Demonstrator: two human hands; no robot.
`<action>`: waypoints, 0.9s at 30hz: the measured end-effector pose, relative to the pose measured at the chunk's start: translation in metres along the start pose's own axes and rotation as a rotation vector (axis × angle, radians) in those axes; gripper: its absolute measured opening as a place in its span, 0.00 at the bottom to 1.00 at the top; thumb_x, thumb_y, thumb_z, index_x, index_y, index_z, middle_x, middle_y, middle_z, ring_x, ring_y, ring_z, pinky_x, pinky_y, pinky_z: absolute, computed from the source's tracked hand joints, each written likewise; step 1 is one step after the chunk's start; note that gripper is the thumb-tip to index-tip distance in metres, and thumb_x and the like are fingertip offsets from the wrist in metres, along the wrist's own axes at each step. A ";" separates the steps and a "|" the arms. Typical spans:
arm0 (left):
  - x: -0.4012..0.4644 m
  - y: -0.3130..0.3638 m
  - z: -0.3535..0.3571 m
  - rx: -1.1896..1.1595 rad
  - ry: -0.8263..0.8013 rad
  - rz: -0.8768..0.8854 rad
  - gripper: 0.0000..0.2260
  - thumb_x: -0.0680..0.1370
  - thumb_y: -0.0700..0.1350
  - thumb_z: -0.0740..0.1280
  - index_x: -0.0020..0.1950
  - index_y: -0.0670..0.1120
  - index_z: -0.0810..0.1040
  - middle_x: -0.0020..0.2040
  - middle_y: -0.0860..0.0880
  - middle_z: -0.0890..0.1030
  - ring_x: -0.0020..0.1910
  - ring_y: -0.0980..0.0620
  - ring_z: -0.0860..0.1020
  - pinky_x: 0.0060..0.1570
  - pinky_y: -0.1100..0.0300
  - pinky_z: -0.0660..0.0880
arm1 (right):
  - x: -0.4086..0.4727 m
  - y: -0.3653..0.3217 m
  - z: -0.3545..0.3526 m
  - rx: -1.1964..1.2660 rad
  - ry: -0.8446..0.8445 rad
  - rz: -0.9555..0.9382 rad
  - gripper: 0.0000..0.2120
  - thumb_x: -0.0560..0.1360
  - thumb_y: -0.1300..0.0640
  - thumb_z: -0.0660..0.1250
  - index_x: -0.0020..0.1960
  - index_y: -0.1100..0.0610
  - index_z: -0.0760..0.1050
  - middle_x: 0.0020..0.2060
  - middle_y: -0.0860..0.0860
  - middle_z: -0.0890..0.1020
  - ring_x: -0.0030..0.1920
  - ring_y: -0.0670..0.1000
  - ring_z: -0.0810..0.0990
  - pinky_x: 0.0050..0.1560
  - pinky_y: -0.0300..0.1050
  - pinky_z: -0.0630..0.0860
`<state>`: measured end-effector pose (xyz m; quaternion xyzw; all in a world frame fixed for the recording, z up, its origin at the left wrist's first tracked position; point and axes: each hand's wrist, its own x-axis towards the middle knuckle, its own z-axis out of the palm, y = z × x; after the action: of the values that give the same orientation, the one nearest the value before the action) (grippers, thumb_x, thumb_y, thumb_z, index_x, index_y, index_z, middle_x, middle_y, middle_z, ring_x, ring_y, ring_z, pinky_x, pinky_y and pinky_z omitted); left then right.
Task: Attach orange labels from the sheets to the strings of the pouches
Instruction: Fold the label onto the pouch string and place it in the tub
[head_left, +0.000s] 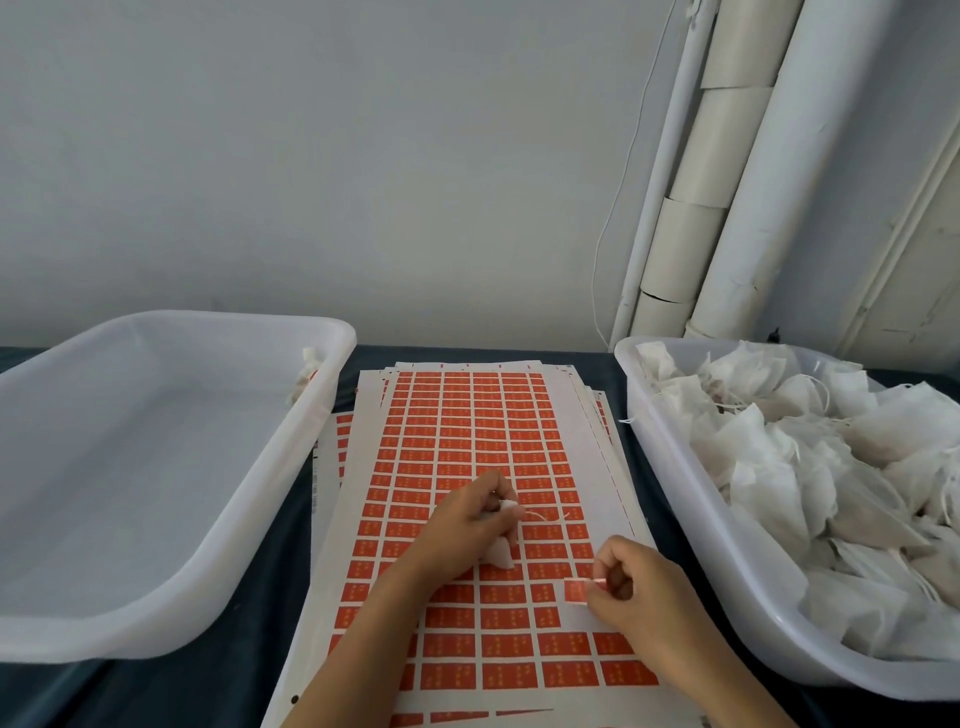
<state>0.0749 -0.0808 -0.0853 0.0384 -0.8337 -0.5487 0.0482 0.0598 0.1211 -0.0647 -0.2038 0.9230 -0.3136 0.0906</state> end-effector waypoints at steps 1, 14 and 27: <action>0.000 0.000 0.000 0.002 0.001 -0.002 0.02 0.80 0.47 0.62 0.48 0.50 0.73 0.39 0.55 0.81 0.38 0.61 0.80 0.38 0.69 0.75 | 0.000 0.000 -0.001 0.017 0.003 0.000 0.10 0.74 0.52 0.68 0.39 0.49 0.67 0.41 0.41 0.78 0.39 0.42 0.78 0.40 0.26 0.72; 0.000 0.002 -0.004 -0.196 0.009 0.016 0.05 0.80 0.45 0.62 0.47 0.45 0.74 0.35 0.52 0.81 0.35 0.57 0.79 0.40 0.67 0.75 | 0.028 -0.027 -0.019 0.289 0.049 -0.135 0.04 0.72 0.56 0.70 0.40 0.53 0.76 0.34 0.48 0.81 0.37 0.46 0.81 0.39 0.33 0.77; 0.016 0.003 0.005 -0.507 0.532 -0.146 0.06 0.77 0.46 0.66 0.44 0.46 0.81 0.37 0.54 0.83 0.40 0.54 0.81 0.38 0.64 0.78 | 0.082 -0.073 0.019 1.247 0.154 -0.023 0.11 0.69 0.51 0.69 0.47 0.57 0.78 0.35 0.51 0.82 0.36 0.49 0.81 0.40 0.39 0.79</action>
<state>0.0581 -0.0771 -0.0843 0.2260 -0.6247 -0.7106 0.2318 0.0144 0.0230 -0.0377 -0.0996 0.5682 -0.8076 0.1224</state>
